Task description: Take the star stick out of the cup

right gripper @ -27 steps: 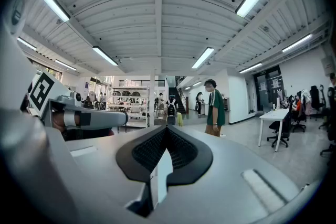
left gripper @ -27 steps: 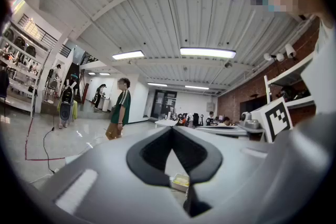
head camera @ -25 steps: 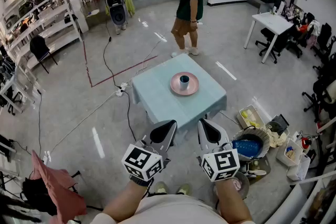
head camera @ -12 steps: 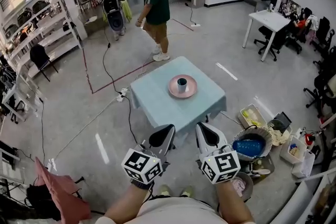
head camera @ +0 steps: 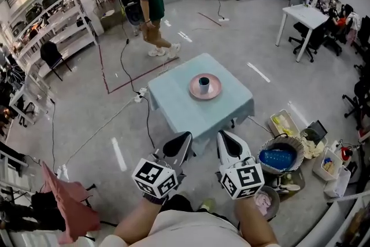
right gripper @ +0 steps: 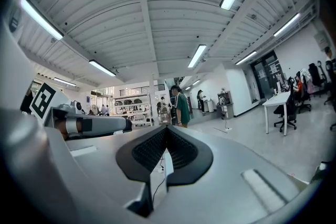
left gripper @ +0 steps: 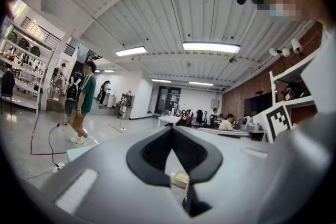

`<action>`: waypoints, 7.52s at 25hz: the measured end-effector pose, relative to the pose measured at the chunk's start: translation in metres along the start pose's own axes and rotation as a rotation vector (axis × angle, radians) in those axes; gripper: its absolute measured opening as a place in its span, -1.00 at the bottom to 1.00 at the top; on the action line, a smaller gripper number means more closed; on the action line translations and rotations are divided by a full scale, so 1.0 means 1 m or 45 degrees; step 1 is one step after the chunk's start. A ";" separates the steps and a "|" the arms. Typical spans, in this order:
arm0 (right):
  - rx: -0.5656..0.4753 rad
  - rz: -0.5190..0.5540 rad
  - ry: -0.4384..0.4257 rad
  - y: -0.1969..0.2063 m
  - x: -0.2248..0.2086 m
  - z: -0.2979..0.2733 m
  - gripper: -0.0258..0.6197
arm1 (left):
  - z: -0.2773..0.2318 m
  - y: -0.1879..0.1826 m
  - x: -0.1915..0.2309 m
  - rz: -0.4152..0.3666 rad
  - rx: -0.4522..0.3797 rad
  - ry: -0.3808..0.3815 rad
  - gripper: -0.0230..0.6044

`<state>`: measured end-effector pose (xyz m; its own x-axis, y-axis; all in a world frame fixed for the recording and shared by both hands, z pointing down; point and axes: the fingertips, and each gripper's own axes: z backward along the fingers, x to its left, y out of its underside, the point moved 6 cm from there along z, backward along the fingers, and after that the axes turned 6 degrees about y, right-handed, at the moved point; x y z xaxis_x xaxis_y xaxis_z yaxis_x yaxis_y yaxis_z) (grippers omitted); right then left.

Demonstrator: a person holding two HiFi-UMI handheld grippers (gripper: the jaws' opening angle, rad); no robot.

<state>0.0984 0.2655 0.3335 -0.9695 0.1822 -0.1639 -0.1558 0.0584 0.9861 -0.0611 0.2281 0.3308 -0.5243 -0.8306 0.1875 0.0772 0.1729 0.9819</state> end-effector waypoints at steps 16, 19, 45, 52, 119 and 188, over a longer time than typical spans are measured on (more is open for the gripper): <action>0.093 0.039 0.020 0.022 -0.023 -0.075 -0.89 | -0.049 0.013 0.067 0.021 0.017 -0.005 -0.91; 0.106 0.050 0.036 0.026 -0.026 -0.108 -0.89 | -0.066 0.013 0.099 0.023 0.023 0.013 -0.91; 0.386 0.129 0.175 0.123 -0.090 -0.343 -0.84 | -0.186 0.058 0.303 0.056 0.151 0.146 -0.91; 0.476 0.214 0.067 0.161 -0.139 -0.388 -0.84 | -0.232 0.077 0.326 0.067 0.188 0.078 -0.91; 0.539 0.910 -0.419 0.219 -0.158 -0.485 -0.83 | -0.285 0.123 0.394 0.212 0.201 -0.188 -0.91; 0.177 0.529 -0.122 -0.038 0.018 -0.328 -0.84 | -0.104 -0.045 0.296 -0.081 0.012 -0.111 -0.91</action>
<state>0.0244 -0.0554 0.3025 -0.9213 0.3082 0.2372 0.2767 0.0910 0.9566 -0.1317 -0.0801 0.3448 -0.5996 -0.7911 0.1213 0.0333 0.1268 0.9914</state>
